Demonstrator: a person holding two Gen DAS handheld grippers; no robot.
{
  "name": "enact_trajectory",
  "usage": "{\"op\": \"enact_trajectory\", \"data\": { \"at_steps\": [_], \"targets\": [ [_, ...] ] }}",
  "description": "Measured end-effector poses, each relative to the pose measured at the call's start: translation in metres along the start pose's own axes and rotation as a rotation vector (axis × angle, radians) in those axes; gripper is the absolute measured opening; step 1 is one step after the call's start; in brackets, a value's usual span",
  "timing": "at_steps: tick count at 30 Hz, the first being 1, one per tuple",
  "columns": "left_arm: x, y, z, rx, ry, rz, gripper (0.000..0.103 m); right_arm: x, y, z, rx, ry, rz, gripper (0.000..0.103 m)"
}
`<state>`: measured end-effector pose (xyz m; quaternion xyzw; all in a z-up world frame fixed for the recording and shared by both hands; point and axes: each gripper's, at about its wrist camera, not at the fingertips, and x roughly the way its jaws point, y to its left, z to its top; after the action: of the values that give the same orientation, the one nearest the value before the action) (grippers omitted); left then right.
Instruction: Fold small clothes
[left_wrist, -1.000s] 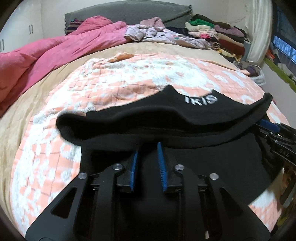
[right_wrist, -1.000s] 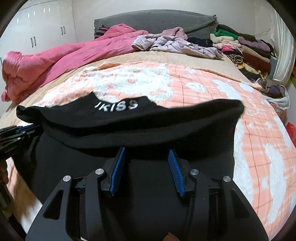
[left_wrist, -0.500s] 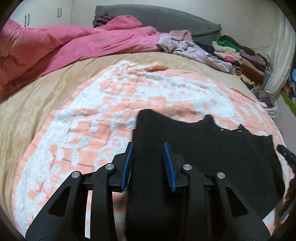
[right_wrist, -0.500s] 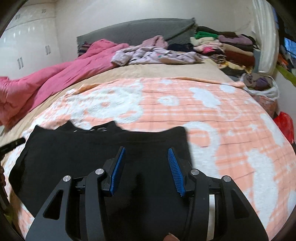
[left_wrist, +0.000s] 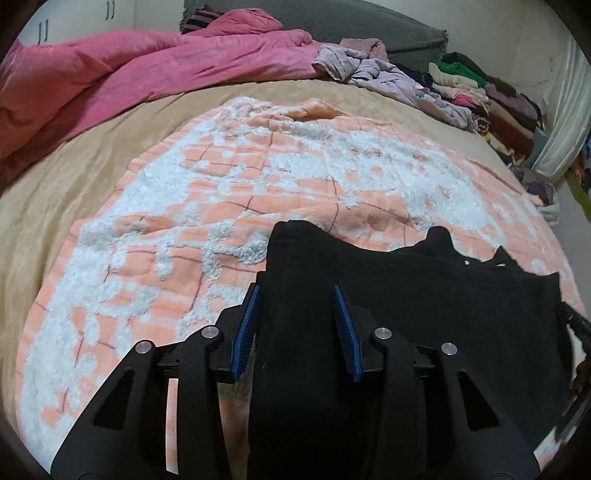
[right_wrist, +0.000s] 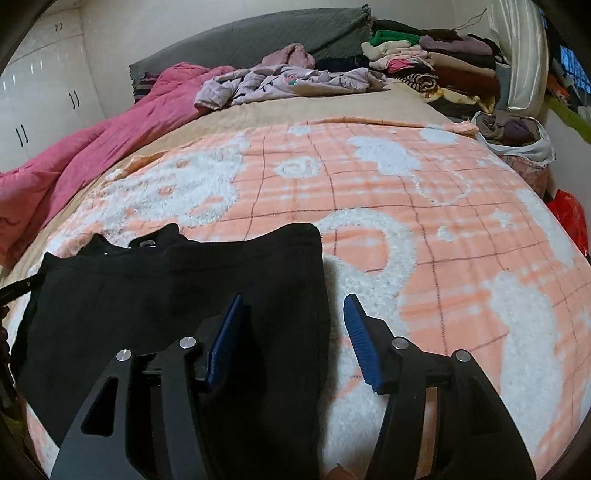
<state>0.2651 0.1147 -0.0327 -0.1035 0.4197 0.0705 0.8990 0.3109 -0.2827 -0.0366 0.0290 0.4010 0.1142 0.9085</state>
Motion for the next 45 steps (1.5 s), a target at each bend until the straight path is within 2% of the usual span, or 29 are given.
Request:
{"op": "enact_trajectory", "data": {
  "at_steps": [1, 3, 5, 10, 13, 15, 19, 22, 25, 27, 33, 37, 39, 41, 45],
  "targets": [
    [0.001, -0.001, -0.001, 0.003, -0.002, 0.006, 0.015, 0.002, 0.0, 0.0, -0.002, 0.006, 0.007, 0.043],
    [-0.001, 0.0, -0.003, 0.01, -0.019, 0.009, 0.01, 0.003, 0.001, -0.001, -0.005, 0.011, 0.032, 0.018],
    [-0.005, 0.001, -0.003, 0.003, -0.037, 0.003, 0.008, -0.004, 0.005, 0.001, -0.025, -0.013, 0.032, 0.008],
    [-0.037, -0.001, 0.004, -0.005, -0.149, -0.018, 0.006, -0.03, 0.013, 0.008, -0.061, -0.121, 0.004, 0.008],
    [-0.037, -0.001, 0.009, -0.02, -0.155, -0.017, 0.005, -0.039, 0.012, 0.012, -0.048, -0.173, -0.001, 0.008],
    [-0.027, 0.002, 0.009, -0.034, -0.137, 0.0, 0.005, -0.032, 0.009, 0.011, -0.044, -0.162, -0.033, 0.008],
    [-0.001, 0.009, 0.002, -0.074, -0.067, 0.019, 0.005, -0.011, -0.002, 0.006, 0.011, -0.083, -0.051, 0.008],
    [0.009, 0.01, -0.005, -0.077, -0.054, 0.032, 0.007, 0.007, -0.002, 0.001, 0.003, -0.026, -0.096, 0.009],
    [0.007, 0.011, -0.006, -0.078, -0.062, 0.044, 0.013, 0.009, 0.002, -0.001, -0.017, -0.025, -0.119, 0.013],
    [0.004, 0.012, -0.006, -0.081, -0.061, 0.049, 0.017, 0.007, 0.003, -0.002, -0.025, -0.031, -0.128, 0.02],
    [-0.02, 0.008, -0.008, -0.078, -0.095, 0.064, 0.018, -0.002, 0.005, -0.002, -0.04, -0.046, -0.143, 0.039],
    [-0.035, 0.002, -0.009, -0.054, -0.104, 0.07, 0.019, -0.016, 0.009, -0.002, -0.057, -0.082, -0.145, 0.046],
    [-0.043, 0.001, -0.008, -0.053, -0.109, 0.06, 0.021, -0.023, 0.01, -0.003, -0.065, -0.089, -0.139, 0.053],
    [-0.05, -0.002, -0.008, -0.048, -0.114, 0.051, 0.027, -0.031, 0.011, -0.008, -0.065, -0.098, -0.134, 0.053],
    [-0.066, -0.01, -0.009, -0.021, -0.129, 0.042, 0.028, -0.045, 0.015, -0.017, -0.065, -0.108, -0.122, 0.053]
  ]
}}
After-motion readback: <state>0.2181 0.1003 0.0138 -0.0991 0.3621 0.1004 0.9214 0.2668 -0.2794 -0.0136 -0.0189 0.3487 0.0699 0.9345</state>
